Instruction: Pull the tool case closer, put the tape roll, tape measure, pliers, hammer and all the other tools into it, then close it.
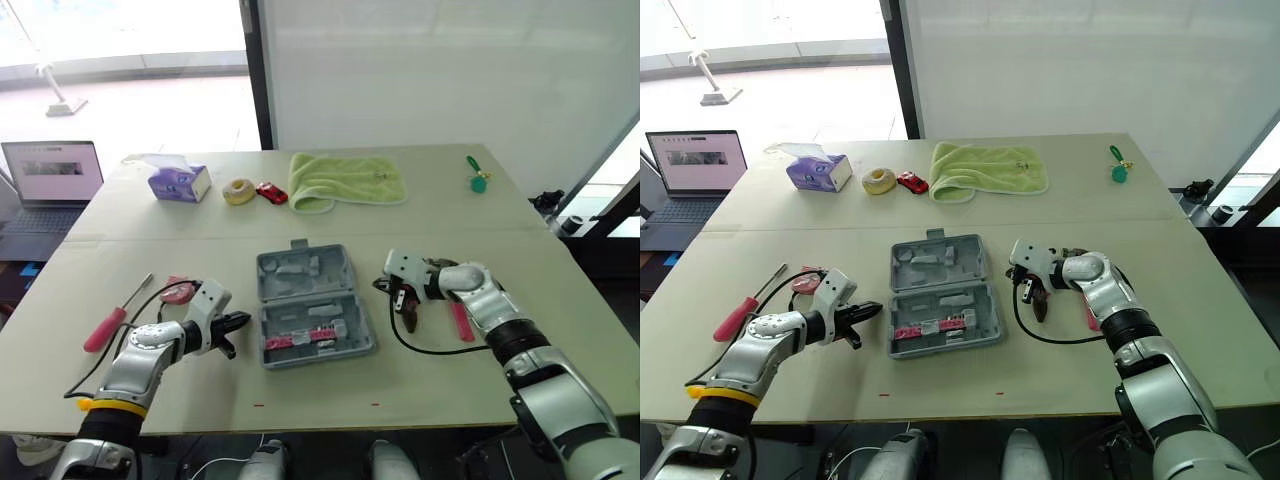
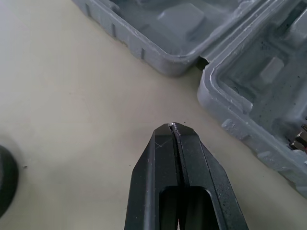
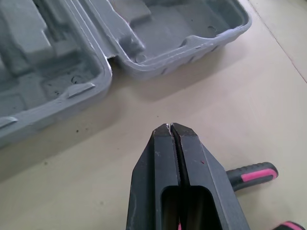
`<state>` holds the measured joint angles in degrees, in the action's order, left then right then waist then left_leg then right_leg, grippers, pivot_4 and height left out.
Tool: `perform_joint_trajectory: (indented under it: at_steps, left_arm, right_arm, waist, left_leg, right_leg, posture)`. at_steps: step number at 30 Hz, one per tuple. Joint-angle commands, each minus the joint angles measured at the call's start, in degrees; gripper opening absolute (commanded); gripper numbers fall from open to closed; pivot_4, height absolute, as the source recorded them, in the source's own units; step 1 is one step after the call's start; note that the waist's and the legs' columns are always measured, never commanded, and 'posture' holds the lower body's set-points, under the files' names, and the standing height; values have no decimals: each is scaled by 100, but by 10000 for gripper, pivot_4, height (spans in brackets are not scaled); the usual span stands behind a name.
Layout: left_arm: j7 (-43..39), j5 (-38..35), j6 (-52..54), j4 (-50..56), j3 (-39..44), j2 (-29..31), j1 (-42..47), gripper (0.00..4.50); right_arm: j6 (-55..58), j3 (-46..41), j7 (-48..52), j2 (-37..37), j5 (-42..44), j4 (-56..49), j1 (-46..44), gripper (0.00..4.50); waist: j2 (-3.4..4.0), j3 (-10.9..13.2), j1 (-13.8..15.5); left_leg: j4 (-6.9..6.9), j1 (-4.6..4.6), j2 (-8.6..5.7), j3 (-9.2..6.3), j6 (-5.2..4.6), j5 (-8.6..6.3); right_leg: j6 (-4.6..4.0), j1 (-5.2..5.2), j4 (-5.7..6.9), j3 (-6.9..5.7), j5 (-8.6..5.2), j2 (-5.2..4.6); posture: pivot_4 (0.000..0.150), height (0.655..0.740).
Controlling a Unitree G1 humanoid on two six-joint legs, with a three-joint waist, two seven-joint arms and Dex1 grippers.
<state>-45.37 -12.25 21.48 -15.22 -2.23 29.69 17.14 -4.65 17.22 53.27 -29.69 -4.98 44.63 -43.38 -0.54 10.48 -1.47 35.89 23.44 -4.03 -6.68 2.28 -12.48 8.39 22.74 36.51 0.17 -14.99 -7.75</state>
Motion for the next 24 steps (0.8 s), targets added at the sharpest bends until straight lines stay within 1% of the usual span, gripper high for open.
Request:
perform_joint_trajectory:
  at_steps: [1,5,9,18,24]
  left_arm:
    - [-61,131,-320,-309,-77,-101,478,0]
    - [-104,268,-489,-703,-253,-328,856,0]
    - [-226,370,-510,-906,-418,-492,1044,0]
    - [-363,475,-545,-1193,-485,-633,1142,0]
    - [-840,505,-659,-821,-669,-437,743,0]
  right_arm:
    - [-382,25,16,194,-185,513,-346,524]
    - [-709,71,47,471,-331,1050,-530,524]
    - [-934,41,227,670,-361,1215,-585,524]
    - [-1001,-12,536,655,-370,972,-452,524]
    - [-911,34,737,572,-381,430,-126,524]
  waist:
    - [0,0,15]
    - [0,0,25]
    - [0,0,16]
    - [2,-1,18]
    - [3,-2,-3]
  left_leg:
    - [1,0,0,0,1,1]
    - [2,0,-1,0,6,4]
    - [1,0,-1,-2,8,5]
    - [3,-1,-1,-3,8,5]
    - [3,-1,-2,-3,9,5]
  right_leg:
    - [0,0,1,0,0,0]
    - [2,-1,1,0,1,0]
    - [2,0,3,0,1,1]
    - [2,0,8,0,1,1]
    - [2,2,12,0,1,1]
  posture:
    - [1500,7367]
    - [1500,7367]
    - [1500,7367]
    - [1500,7367]
    - [1500,7367]
